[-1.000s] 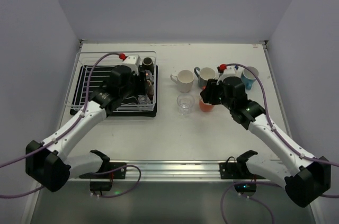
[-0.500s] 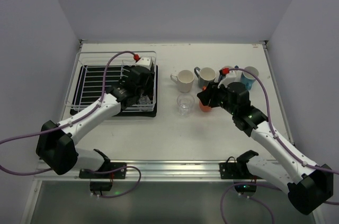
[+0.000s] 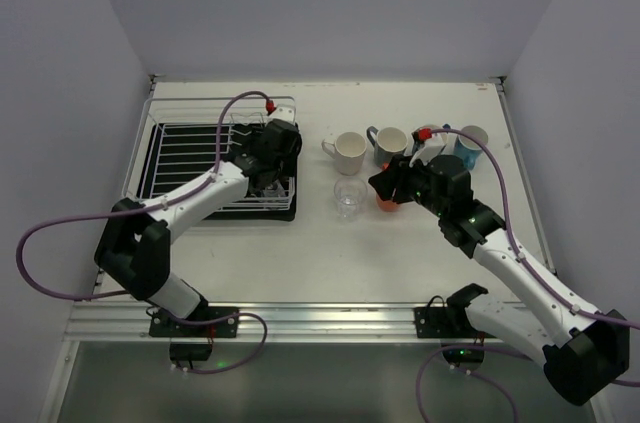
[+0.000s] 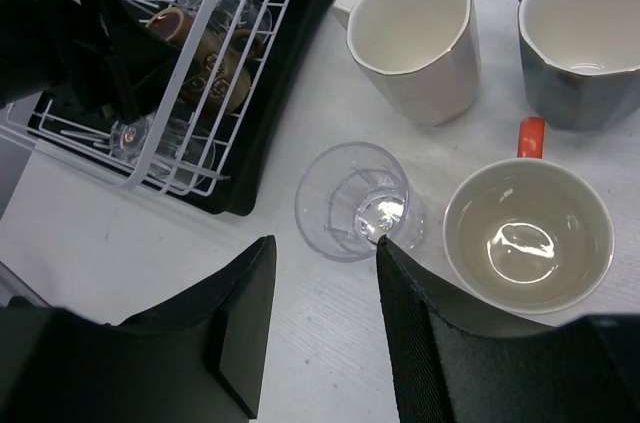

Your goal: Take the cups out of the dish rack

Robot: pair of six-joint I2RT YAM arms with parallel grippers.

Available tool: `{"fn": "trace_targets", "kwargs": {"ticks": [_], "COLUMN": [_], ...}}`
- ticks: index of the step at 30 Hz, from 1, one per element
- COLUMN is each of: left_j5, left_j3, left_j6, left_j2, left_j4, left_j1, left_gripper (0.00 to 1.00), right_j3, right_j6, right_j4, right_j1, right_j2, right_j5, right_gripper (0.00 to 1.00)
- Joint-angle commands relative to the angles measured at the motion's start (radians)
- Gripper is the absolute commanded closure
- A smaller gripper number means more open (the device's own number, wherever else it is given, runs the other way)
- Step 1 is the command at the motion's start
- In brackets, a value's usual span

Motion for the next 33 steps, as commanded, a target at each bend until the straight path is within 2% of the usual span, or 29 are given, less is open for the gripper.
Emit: {"fn": "trace_targets", "kwargs": {"ticks": [1,6,11,13,15,22,27,33], "left_j5": [-0.031,-0.026,0.045,0.067,0.085,0.128,0.162,0.116], "left_j3": [0.056,0.053,0.037,0.022,-0.009,-0.081,-0.073,-0.050], "left_j6": [0.003,0.001,0.002,0.001,-0.009,-0.037,-0.048,-0.023], "left_j2": [0.034,0.048,0.052,0.031,-0.009,-0.150,-0.171,-0.159], "left_j4": [0.059,0.079,0.113,0.124,0.133,0.153,0.113,0.127], "left_j1": [-0.004,0.006,0.033,0.033,0.033,0.031,0.029,0.029], "left_gripper": [0.33,0.31,0.23,0.23,0.28,0.29,0.28,0.28], "right_j3": [-0.003,-0.004,-0.003,-0.003,-0.001,0.000,0.000,-0.001], "right_j6": [0.008,0.006,0.006,0.006,0.008,0.012,0.012,0.014], "right_j4": [0.049,0.049,0.047,0.049,0.050,0.064,0.066,0.069], "right_j1": [0.003,0.003,0.002,0.003,0.003,0.003,0.003,0.002], "right_j2": [-0.001,0.002,0.006,0.008,0.014,0.034,0.037,0.040], "right_j5": [-0.020,-0.026,-0.037,-0.038,-0.044,-0.058,-0.057,-0.060], "right_gripper": [0.52,0.52,0.52,0.52,0.52,0.52,0.52,0.52]}}
